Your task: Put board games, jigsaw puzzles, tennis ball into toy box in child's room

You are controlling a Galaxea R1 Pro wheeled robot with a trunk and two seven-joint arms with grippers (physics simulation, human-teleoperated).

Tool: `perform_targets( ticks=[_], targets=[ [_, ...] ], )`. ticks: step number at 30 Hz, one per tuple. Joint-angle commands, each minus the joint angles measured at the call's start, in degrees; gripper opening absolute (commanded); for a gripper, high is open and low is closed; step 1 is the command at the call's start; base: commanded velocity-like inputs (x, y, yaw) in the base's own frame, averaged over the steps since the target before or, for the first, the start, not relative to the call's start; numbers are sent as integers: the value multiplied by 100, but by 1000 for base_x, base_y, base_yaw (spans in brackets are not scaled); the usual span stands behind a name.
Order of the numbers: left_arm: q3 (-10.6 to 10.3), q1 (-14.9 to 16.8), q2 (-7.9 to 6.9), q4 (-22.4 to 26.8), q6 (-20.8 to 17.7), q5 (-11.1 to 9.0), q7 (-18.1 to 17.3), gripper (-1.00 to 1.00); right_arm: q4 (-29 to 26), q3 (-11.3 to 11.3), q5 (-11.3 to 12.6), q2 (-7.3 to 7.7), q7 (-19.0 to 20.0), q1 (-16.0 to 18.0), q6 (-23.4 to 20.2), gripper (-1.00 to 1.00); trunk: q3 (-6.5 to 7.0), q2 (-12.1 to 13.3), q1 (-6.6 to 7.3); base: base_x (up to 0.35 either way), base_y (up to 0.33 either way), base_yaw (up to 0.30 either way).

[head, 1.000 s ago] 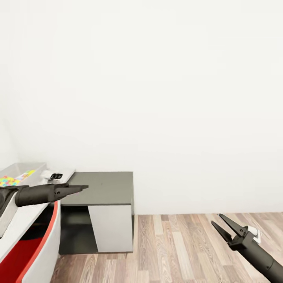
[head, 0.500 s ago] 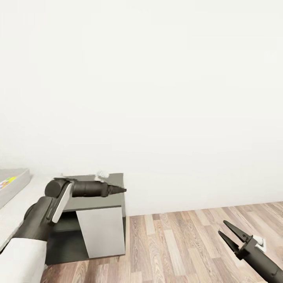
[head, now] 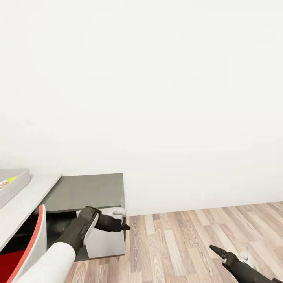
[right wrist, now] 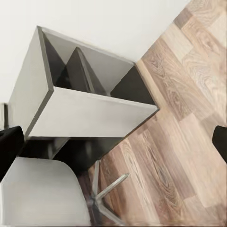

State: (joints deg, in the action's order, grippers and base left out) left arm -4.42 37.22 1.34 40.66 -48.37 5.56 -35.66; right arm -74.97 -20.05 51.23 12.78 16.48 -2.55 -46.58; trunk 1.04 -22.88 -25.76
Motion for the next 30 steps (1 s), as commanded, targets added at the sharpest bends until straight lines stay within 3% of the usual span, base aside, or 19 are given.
perform_targets(
  ticks=[1,3,6,9,13,17,20,25,26,30],
  targets=[
    [7,-7,52,-414,260,51,171,100,8,179,-117,-11,-274,-1,47,100,0,-4,-2,0,0,0],
    [14,-12,111,-843,529,56,348,100,18,381,-215,-18,-553,-3,137,100,0,-4,-2,0,0,0],
    [64,-24,200,-1869,1264,64,705,100,164,910,-466,-26,-1174,-3,347,100,0,-4,-2,0,0,0],
    [133,-39,226,-2594,1868,62,1040,100,511,1353,-675,-32,-1665,-5,524,100,0,-4,-2,0,0,0],
    [231,-150,238,-3446,2682,60,1797,100,860,1708,-799,-64,-1992,-8,729,100,0,-4,-2,0,0,0],
    [273,-490,209,-3799,3332,44,2637,100,1270,2014,-902,-91,-2194,-9,947,100,0,-4,-2,0,0,0],
    [299,-773,203,-3872,3573,-16,3059,100,1571,2150,-997,-97,-2244,-9,1053,100,0,-4,-2,0,0,0],
    [337,-1226,181,-3914,3876,-152,3526,100,1940,2368,-1302,-98,-2273,-9,1441,100,-14,-4,-2,0,0,0],
    [370,-1425,170,-3919,4003,-200,3653,100,2211,2493,-1501,-105,-2277,-9,1685,100,-20,-4,-2,0,0,0],
    [460,-1776,160,-3923,4227,-274,3834,100,2919,2711,-1818,-185,-2274,-9,2116,100,-43,-4,-2,0,0,0]
  ],
)
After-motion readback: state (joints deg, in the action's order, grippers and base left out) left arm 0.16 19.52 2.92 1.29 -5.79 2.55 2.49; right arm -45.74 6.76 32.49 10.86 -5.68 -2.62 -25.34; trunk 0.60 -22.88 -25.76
